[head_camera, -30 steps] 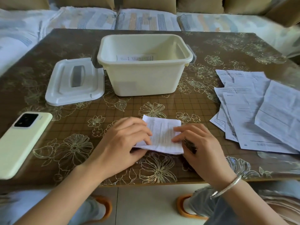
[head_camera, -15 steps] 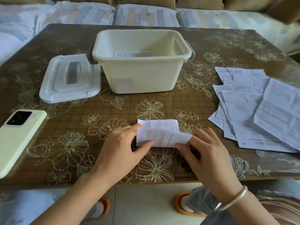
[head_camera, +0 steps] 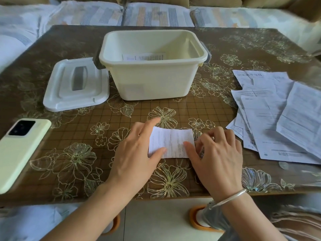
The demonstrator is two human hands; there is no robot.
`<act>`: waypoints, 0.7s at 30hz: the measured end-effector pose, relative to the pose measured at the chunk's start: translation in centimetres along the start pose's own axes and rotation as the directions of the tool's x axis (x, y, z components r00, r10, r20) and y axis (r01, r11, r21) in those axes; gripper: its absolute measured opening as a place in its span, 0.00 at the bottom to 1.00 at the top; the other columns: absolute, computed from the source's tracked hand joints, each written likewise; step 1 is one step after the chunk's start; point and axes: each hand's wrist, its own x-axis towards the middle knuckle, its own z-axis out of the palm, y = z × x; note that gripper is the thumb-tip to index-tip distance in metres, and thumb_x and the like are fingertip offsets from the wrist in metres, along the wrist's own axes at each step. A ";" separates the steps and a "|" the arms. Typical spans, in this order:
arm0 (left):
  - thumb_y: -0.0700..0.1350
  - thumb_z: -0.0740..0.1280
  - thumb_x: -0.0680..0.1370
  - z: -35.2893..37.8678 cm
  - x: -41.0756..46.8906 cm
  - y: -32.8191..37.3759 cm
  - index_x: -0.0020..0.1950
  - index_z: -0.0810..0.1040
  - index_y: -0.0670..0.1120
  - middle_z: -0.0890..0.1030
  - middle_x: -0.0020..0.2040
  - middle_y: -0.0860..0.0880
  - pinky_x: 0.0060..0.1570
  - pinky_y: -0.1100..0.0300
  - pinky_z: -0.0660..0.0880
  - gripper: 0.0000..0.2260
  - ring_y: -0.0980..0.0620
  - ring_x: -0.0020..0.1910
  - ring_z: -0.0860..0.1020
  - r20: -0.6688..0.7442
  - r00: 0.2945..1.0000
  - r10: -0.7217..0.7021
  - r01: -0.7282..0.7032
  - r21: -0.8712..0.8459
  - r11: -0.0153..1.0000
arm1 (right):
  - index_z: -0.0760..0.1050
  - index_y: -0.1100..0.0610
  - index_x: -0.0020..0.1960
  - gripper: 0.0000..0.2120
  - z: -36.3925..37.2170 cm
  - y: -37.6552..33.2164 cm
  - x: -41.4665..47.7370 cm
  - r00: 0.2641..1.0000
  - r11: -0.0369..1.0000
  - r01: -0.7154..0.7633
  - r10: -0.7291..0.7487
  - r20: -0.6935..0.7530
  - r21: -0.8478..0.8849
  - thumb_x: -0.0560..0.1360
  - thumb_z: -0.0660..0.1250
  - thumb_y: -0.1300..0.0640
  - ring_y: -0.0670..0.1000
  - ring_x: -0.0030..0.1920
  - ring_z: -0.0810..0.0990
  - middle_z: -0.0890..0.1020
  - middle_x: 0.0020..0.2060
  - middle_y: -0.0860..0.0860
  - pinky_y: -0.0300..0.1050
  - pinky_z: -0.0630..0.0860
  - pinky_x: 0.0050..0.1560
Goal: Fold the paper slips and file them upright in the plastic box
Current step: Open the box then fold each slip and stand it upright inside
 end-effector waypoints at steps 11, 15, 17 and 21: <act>0.35 0.70 0.71 1.0 0.7 0.7 0.63 0.81 0.49 0.69 0.74 0.45 0.71 0.44 0.64 0.21 0.44 0.72 0.67 0.039 0.968 0.246 -0.246 0.312 0.918 | 0.71 0.53 0.69 0.22 0.0 -1.3 1.1 0.957 0.956 0.270 -0.280 0.074 0.117 0.75 0.63 0.58 0.56 0.70 0.68 0.74 0.67 0.52 0.53 0.68 0.65; 0.43 0.57 0.80 1.4 0.4 -0.1 0.72 0.73 0.48 0.71 0.73 0.50 0.75 0.46 0.59 0.20 0.53 0.75 0.64 0.199 0.954 0.223 -0.274 0.287 0.918 | 0.65 0.54 0.74 0.26 0.5 -1.3 1.2 0.874 0.904 0.351 -0.410 0.261 0.242 0.79 0.49 0.49 0.48 0.75 0.60 0.67 0.73 0.49 0.53 0.62 0.73; 0.52 0.43 0.82 1.1 0.1 -0.8 0.80 0.52 0.50 0.51 0.80 0.53 0.78 0.49 0.47 0.25 0.59 0.78 0.47 0.308 0.939 0.155 -0.252 0.304 0.919 | 0.55 0.56 0.78 0.30 0.6 -0.7 0.7 0.839 0.899 0.397 -0.436 0.325 0.183 0.80 0.44 0.42 0.48 0.77 0.52 0.57 0.76 0.50 0.52 0.53 0.75; 0.59 0.33 0.79 -0.4 0.0 -1.7 0.76 0.28 0.53 0.27 0.74 0.59 0.75 0.50 0.32 0.28 0.65 0.72 0.27 0.440 0.896 0.052 -0.236 0.376 0.896 | 0.50 0.58 0.78 0.35 0.2 0.3 0.8 0.791 0.894 0.431 -0.438 0.426 0.119 0.79 0.33 0.38 0.51 0.77 0.46 0.50 0.77 0.53 0.53 0.45 0.74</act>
